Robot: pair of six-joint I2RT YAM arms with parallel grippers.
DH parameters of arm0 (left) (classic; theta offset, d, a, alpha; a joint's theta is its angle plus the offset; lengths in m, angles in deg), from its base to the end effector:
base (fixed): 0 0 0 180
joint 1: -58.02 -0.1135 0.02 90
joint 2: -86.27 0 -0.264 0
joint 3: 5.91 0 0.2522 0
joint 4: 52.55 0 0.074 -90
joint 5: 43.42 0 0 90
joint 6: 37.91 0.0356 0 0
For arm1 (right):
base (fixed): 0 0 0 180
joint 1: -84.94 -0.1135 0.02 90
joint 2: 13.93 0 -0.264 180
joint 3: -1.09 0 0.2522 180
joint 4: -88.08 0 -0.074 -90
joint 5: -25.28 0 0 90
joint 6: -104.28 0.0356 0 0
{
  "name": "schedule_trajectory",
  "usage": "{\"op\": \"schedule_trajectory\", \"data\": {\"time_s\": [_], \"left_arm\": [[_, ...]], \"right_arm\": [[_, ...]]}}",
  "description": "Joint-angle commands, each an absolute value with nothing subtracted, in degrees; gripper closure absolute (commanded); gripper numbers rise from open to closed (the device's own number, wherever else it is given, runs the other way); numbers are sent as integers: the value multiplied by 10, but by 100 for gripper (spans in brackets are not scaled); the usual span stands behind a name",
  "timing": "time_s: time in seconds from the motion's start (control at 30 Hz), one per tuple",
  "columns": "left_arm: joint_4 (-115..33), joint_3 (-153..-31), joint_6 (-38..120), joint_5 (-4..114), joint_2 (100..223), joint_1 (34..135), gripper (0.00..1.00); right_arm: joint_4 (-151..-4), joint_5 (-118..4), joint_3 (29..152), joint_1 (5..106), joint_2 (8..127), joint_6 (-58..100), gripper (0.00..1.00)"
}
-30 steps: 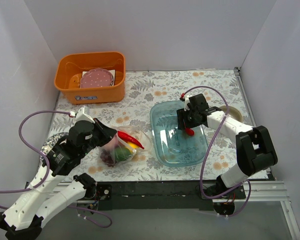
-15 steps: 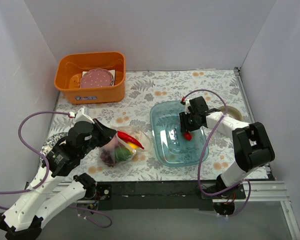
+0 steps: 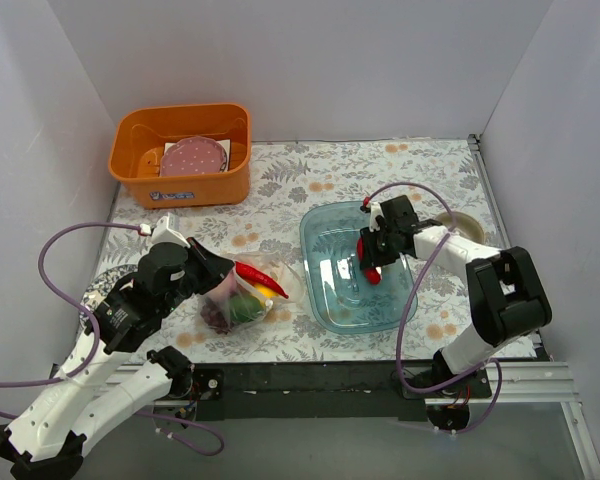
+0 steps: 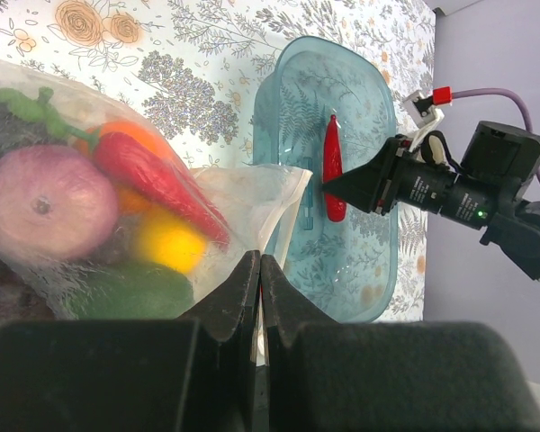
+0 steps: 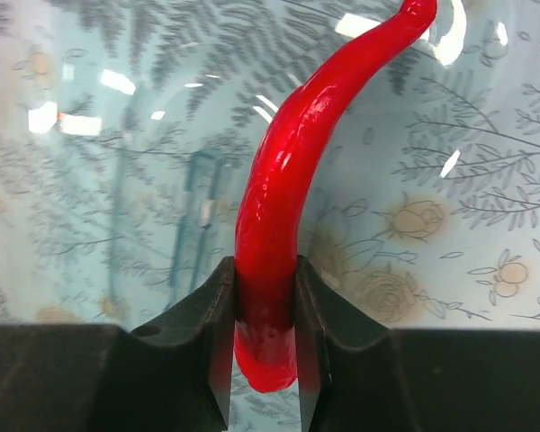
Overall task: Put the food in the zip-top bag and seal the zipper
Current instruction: Pick up the fake vegetable from the bin.
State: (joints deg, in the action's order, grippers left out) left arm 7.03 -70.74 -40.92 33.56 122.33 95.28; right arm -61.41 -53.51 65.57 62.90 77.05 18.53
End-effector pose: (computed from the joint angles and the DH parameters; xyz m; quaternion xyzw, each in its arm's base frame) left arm 0.1012 -0.0669 0.3346 -0.4534 0.7375 -0.4037 0.2958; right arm 0.2843 0.1226 0.1736 -0.1749 0.9385 0.1555 0.2539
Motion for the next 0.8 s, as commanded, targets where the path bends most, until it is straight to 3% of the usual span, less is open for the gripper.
{"op": "schedule_trajectory", "data": {"time_s": [0.0,0.2,0.43,0.77], "left_arm": [[57,-707,-410,335,1221,954,99],[54,-706,-409,337,1224,954,99],[44,-703,-410,346,1231,954,99],[31,-704,-402,358,1248,954,99]], "right_arm": [[-616,-481,659,629,705,190,81],[-597,-395,672,630,654,197,82],[-549,-161,676,615,638,164,82],[-536,-45,684,535,599,144,82]]}}
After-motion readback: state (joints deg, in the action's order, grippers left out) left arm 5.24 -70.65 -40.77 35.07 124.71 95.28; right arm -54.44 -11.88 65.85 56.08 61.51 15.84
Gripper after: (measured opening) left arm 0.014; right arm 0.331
